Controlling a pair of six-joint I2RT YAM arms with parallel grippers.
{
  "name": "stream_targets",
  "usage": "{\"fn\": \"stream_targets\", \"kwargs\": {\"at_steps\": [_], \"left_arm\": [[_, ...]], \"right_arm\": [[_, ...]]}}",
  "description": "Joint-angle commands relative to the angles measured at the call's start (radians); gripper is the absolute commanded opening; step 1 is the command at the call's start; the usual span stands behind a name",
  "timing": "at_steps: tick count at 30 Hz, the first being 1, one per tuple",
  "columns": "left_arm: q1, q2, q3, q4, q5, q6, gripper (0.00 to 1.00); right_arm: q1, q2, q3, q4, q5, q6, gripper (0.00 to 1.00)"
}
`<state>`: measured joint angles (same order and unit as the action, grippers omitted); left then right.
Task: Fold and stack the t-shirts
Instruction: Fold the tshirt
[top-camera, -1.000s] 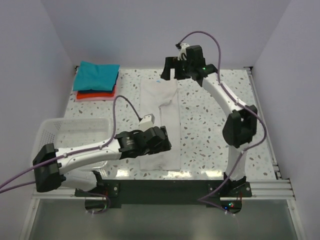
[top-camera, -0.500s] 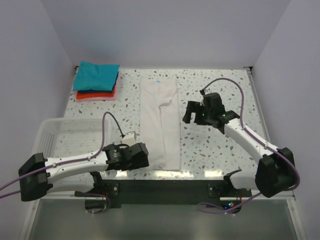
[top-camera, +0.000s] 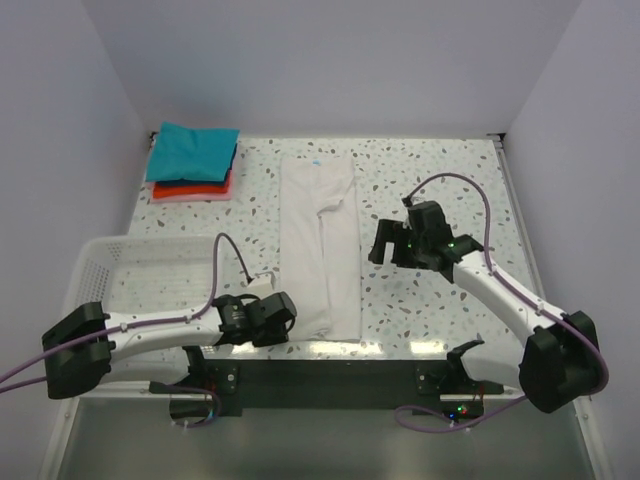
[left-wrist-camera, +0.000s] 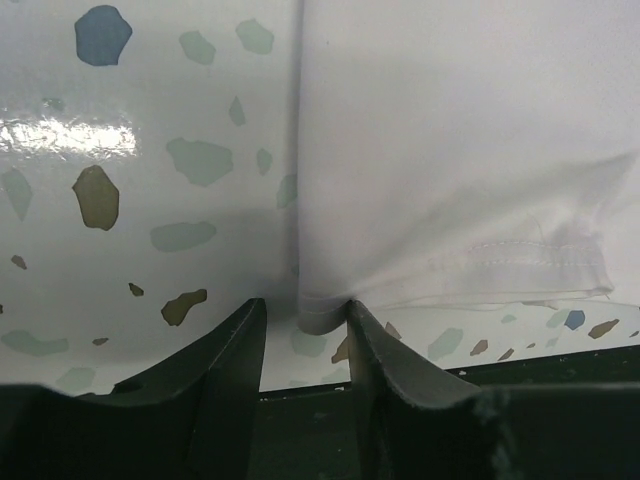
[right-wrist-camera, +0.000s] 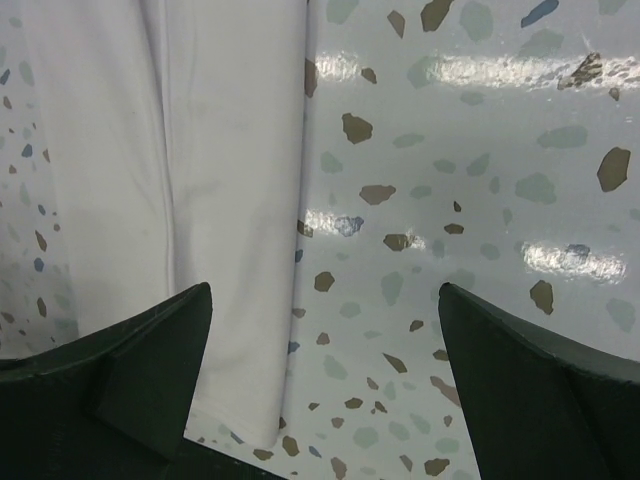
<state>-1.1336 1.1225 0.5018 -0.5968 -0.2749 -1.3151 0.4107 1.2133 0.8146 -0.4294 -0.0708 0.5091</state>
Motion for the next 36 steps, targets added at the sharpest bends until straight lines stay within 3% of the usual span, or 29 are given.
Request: {"fn": "stream_targets", "kwargs": {"at_steps": [1, 8, 12, 16, 22, 29, 36], "left_arm": [[-0.003, 0.017, -0.002, 0.051, -0.004, 0.019, 0.42], [-0.003, 0.051, 0.027, 0.064, -0.018, 0.062, 0.26], [-0.003, 0.069, 0.0, 0.138, 0.043, 0.083, 0.0], [-0.003, 0.072, -0.003, 0.101, 0.048, 0.068, 0.0], [-0.003, 0.03, -0.02, 0.068, 0.049, 0.037, 0.0], [-0.003, 0.025, -0.029, 0.068, 0.065, 0.024, 0.0], [-0.003, 0.03, -0.036, 0.065, 0.072, 0.01, 0.0]], "right_arm": [[0.043, -0.02, 0.001, -0.048, -0.003, 0.0, 0.98], [0.259, -0.012, -0.02, -0.17, 0.091, 0.043, 0.98], [0.417, -0.029, -0.054, -0.192, 0.118, 0.144, 0.97], [0.546, -0.026, -0.078, -0.246, 0.183, 0.239, 0.93], [0.614, 0.035, -0.118, -0.183, 0.14, 0.292, 0.74], [0.626, 0.114, -0.141, -0.051, 0.082, 0.309, 0.59], [0.628, 0.158, -0.161, -0.057, 0.092, 0.332, 0.41]]}}
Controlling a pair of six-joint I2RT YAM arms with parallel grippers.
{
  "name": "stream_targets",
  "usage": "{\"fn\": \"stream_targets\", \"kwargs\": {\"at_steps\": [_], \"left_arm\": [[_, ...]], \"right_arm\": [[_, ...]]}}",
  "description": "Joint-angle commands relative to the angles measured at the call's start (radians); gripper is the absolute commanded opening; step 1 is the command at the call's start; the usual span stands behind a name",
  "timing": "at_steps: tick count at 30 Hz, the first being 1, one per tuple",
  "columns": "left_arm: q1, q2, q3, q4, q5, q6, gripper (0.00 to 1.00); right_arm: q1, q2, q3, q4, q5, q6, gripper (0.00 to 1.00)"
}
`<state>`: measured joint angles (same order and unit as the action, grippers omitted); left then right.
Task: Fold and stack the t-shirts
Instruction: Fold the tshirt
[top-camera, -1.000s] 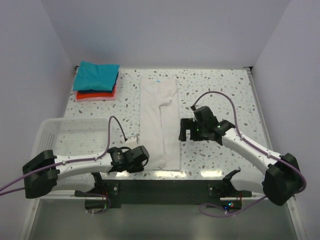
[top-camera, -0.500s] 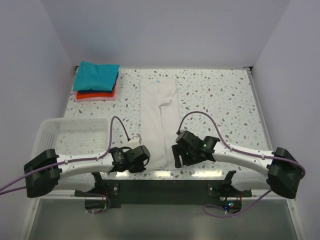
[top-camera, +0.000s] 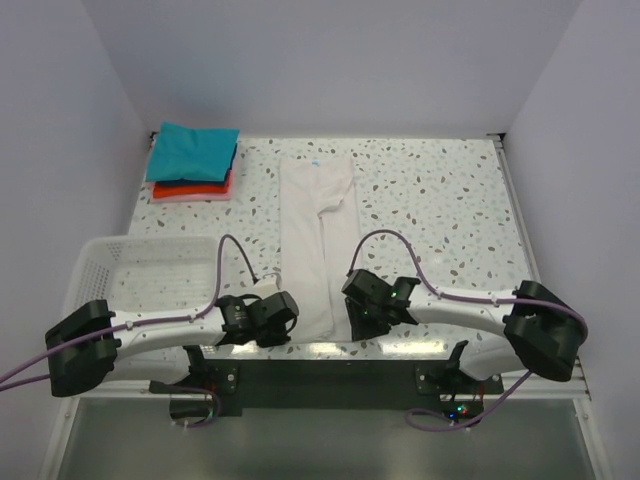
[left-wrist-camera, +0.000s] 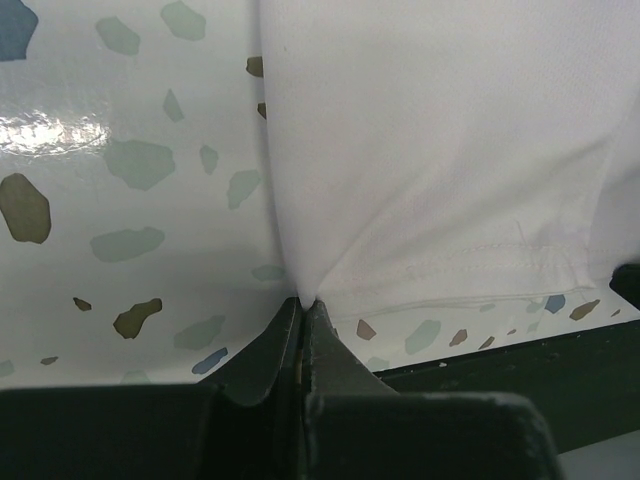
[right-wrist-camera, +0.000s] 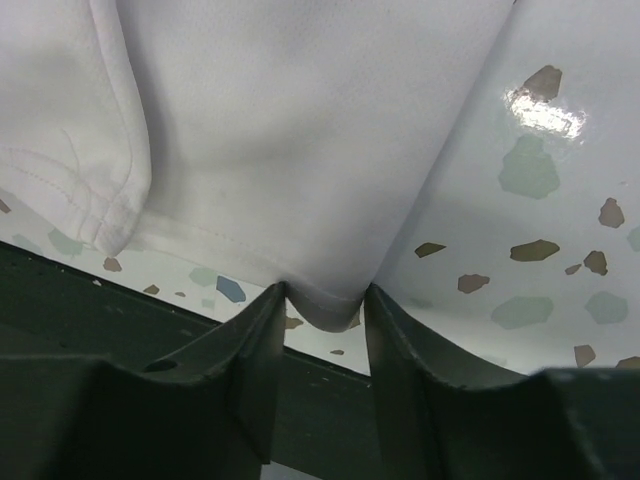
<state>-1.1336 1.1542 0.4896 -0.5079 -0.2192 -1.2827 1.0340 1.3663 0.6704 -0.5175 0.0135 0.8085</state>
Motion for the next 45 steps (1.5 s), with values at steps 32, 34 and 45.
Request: {"fn": "stream_targets", "kwargs": {"at_steps": [32, 34, 45], "left_arm": [[-0.061, -0.151, 0.133, -0.195, -0.127, -0.04, 0.0], [-0.054, -0.128, 0.179, -0.196, -0.173, -0.032, 0.0], [0.141, -0.07, 0.283, -0.095, -0.187, 0.146, 0.0]], "right_arm": [[0.012, -0.323, -0.019, -0.081, 0.127, 0.032, 0.0], [0.008, -0.305, 0.03, -0.088, 0.155, 0.0, 0.0], [-0.167, -0.202, 0.185, -0.003, 0.115, -0.176, 0.0]]}}
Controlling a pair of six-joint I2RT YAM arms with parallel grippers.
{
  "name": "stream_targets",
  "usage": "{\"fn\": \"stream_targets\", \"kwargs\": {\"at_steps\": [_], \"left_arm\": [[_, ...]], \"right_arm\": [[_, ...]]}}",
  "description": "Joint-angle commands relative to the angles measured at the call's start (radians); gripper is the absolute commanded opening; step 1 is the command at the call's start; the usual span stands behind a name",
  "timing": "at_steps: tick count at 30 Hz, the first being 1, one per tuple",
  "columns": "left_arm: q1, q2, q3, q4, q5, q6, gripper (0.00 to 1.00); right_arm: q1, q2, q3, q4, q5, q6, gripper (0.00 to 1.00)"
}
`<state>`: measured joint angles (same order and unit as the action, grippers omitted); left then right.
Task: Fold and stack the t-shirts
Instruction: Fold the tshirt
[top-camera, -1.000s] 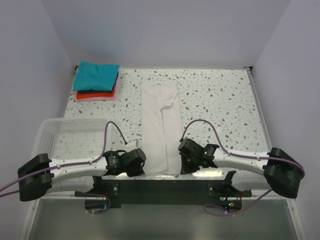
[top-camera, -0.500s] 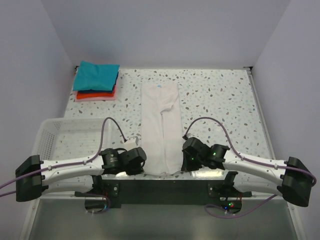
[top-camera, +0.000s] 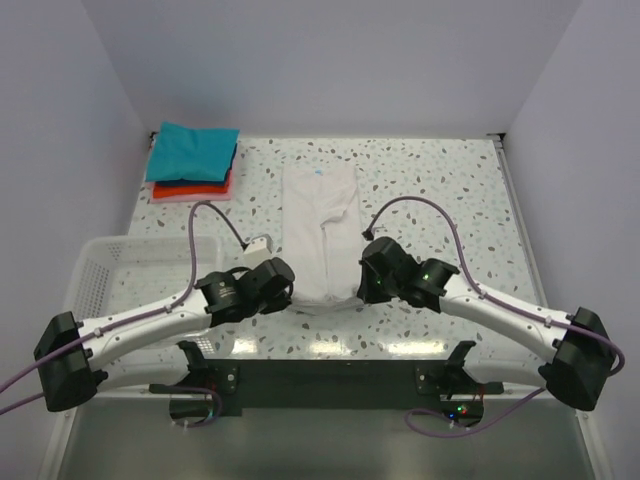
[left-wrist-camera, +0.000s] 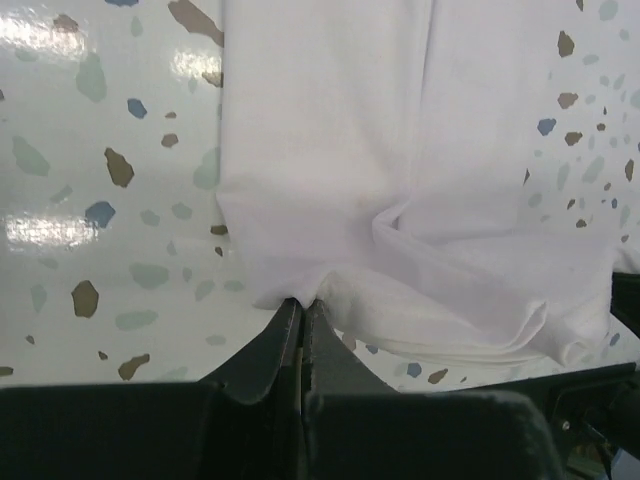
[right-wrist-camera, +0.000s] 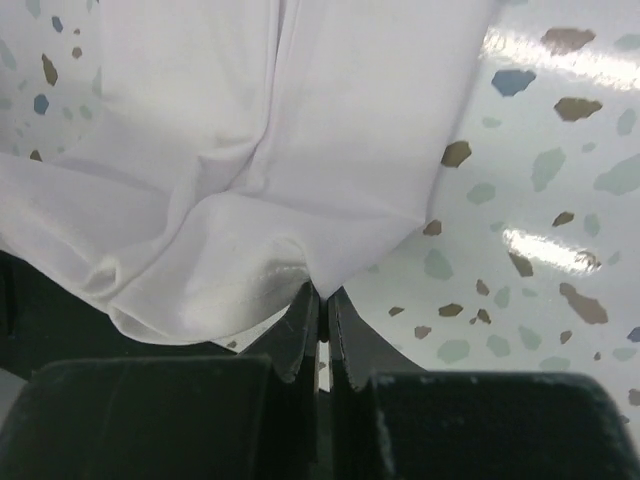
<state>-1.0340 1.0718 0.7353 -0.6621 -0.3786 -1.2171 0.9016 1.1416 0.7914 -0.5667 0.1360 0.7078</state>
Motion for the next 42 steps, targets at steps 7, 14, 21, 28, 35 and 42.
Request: {"fn": "stream_targets", "kwargs": {"at_steps": [7, 14, 21, 28, 35, 42], "left_arm": [[0.098, 0.117, 0.133, 0.093, -0.06, 0.165, 0.0], [0.221, 0.207, 0.202, 0.151, 0.004, 0.244, 0.0], [0.313, 0.299, 0.28, 0.177, 0.037, 0.326, 0.0], [0.4, 0.396, 0.358, 0.21, 0.099, 0.389, 0.0], [0.476, 0.5, 0.434, 0.223, 0.158, 0.429, 0.0], [0.54, 0.612, 0.519, 0.226, 0.231, 0.475, 0.0]], "right_arm": [[-0.128, 0.089, 0.135, 0.089, -0.045, -0.131, 0.0], [-0.207, 0.196, 0.232, 0.1, -0.09, -0.186, 0.0], [-0.267, 0.296, 0.321, 0.117, -0.128, -0.222, 0.0], [-0.32, 0.388, 0.393, 0.126, -0.17, -0.243, 0.0], [-0.378, 0.492, 0.454, 0.163, -0.222, -0.252, 0.0], [-0.408, 0.576, 0.517, 0.188, -0.243, -0.266, 0.0]]}}
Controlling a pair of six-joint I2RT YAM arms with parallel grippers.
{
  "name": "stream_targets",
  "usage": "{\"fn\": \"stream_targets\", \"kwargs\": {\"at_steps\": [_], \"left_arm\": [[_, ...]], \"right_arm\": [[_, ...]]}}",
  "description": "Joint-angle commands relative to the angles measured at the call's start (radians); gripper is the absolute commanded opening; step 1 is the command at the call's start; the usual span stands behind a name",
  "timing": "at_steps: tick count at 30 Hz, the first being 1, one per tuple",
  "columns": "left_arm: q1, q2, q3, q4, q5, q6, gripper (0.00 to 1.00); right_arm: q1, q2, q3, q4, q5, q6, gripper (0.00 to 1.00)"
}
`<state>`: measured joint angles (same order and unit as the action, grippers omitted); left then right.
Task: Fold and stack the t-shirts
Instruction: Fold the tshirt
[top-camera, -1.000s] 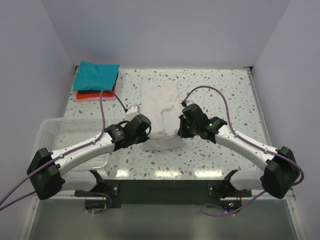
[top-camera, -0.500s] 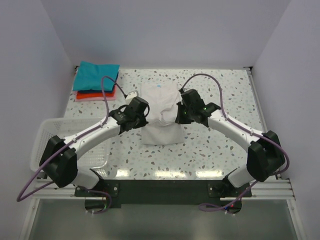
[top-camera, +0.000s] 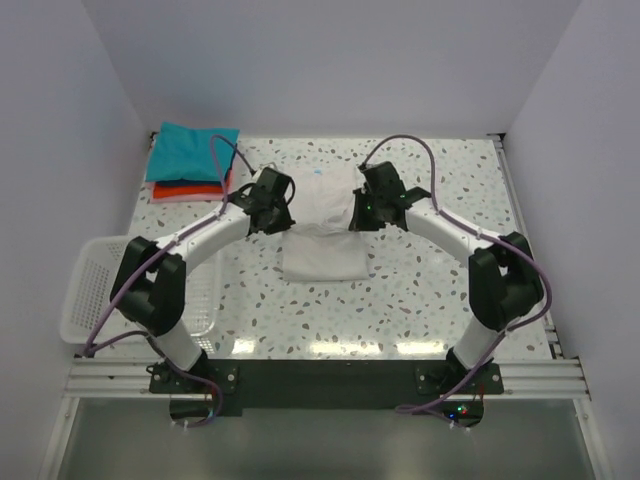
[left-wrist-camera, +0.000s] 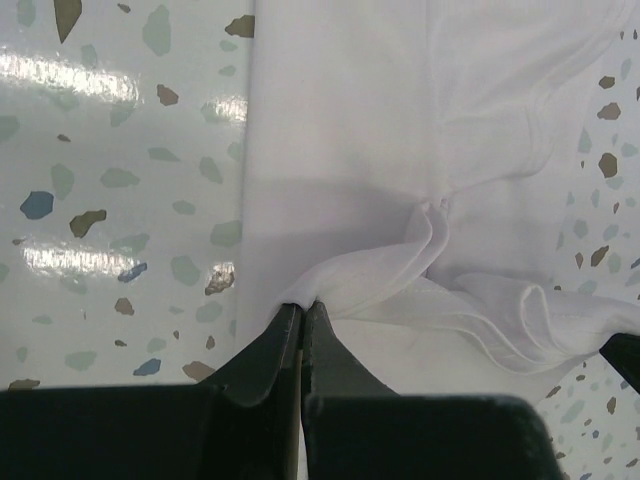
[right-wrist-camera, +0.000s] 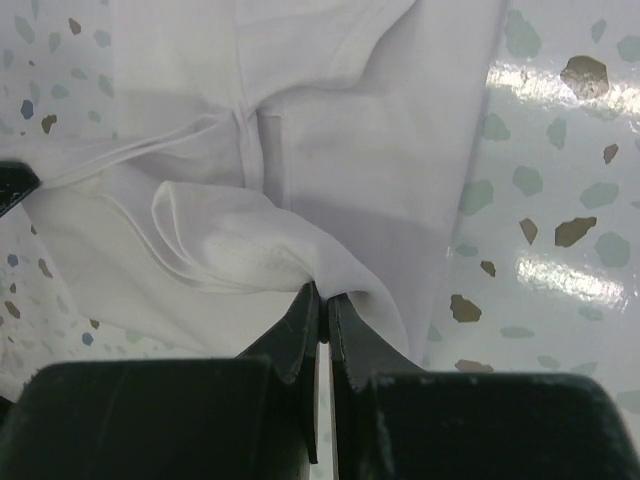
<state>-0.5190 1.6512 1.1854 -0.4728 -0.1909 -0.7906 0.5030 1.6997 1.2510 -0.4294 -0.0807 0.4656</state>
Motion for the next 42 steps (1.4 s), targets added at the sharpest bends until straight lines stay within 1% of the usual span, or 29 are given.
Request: {"fn": "stream_targets", "kwargs": {"at_steps": [1, 6, 9, 13, 18, 20, 21, 23, 24, 25, 26, 27, 28, 29, 30, 31, 33, 34, 38, 42], "left_arm": [[0.028, 0.045, 0.074, 0.04, 0.054, 0.051, 0.0], [0.054, 0.099, 0.103, 0.062, 0.068, 0.077, 0.0], [0.069, 0.13, 0.114, 0.077, 0.076, 0.088, 0.0], [0.088, 0.188, 0.131, 0.097, 0.122, 0.117, 0.01], [0.103, 0.237, 0.148, 0.1, 0.134, 0.126, 0.02], [0.108, 0.249, 0.149, 0.108, 0.14, 0.126, 0.06], [0.109, 0.254, 0.151, 0.108, 0.142, 0.126, 0.09], [0.112, 0.26, 0.158, 0.115, 0.153, 0.132, 0.18], [0.112, 0.26, 0.157, 0.12, 0.157, 0.137, 0.24], [0.111, 0.254, 0.157, 0.128, 0.157, 0.142, 0.38], [0.114, 0.248, 0.158, 0.131, 0.156, 0.145, 0.44], [0.114, 0.242, 0.157, 0.134, 0.154, 0.145, 0.52], [0.113, 0.222, 0.157, 0.141, 0.156, 0.145, 0.67], [0.114, 0.211, 0.152, 0.148, 0.159, 0.148, 0.73], [0.114, 0.188, 0.151, 0.152, 0.163, 0.148, 0.76], [0.114, 0.177, 0.149, 0.154, 0.163, 0.149, 0.82], [0.114, 0.153, 0.138, 0.152, 0.168, 0.149, 0.92], [0.114, 0.128, 0.131, 0.155, 0.179, 0.149, 1.0], [0.112, 0.049, 0.041, 0.174, 0.186, 0.125, 1.0], [0.112, -0.039, -0.047, 0.175, 0.186, 0.106, 1.0]], "right_arm": [[-0.018, 0.028, 0.07, 0.052, -0.031, -0.024, 0.0], [-0.04, 0.09, 0.105, 0.064, -0.065, -0.039, 0.0], [-0.049, 0.127, 0.125, 0.069, -0.07, -0.041, 0.0], [-0.066, 0.159, 0.142, 0.078, -0.073, -0.041, 0.0], [-0.076, 0.21, 0.16, 0.081, -0.077, -0.038, 0.0], [-0.08, 0.235, 0.168, 0.08, -0.077, -0.035, 0.0], [-0.083, 0.242, 0.18, 0.075, -0.079, -0.033, 0.02], [-0.087, 0.264, 0.188, 0.069, -0.082, -0.03, 0.1], [-0.089, 0.27, 0.197, 0.066, -0.083, -0.028, 0.19], [-0.089, 0.273, 0.2, 0.063, -0.083, -0.027, 0.21], [-0.089, 0.273, 0.203, 0.063, -0.083, -0.027, 0.22], [-0.092, 0.268, 0.209, 0.061, -0.082, -0.024, 0.3], [-0.09, 0.262, 0.214, 0.058, -0.082, -0.024, 0.36], [-0.092, 0.256, 0.218, 0.054, -0.074, -0.024, 0.45], [-0.09, 0.246, 0.226, 0.052, -0.074, -0.027, 0.77], [-0.09, 0.229, 0.229, 0.038, -0.071, -0.031, 0.99], [-0.09, 0.206, 0.228, 0.021, -0.071, -0.039, 0.99], [-0.092, 0.178, 0.219, 0.02, -0.073, -0.042, 0.99], [-0.09, 0.104, 0.14, 0.058, -0.114, -0.038, 0.99], [-0.072, 0.06, 0.047, 0.11, -0.223, -0.038, 0.99]]}}
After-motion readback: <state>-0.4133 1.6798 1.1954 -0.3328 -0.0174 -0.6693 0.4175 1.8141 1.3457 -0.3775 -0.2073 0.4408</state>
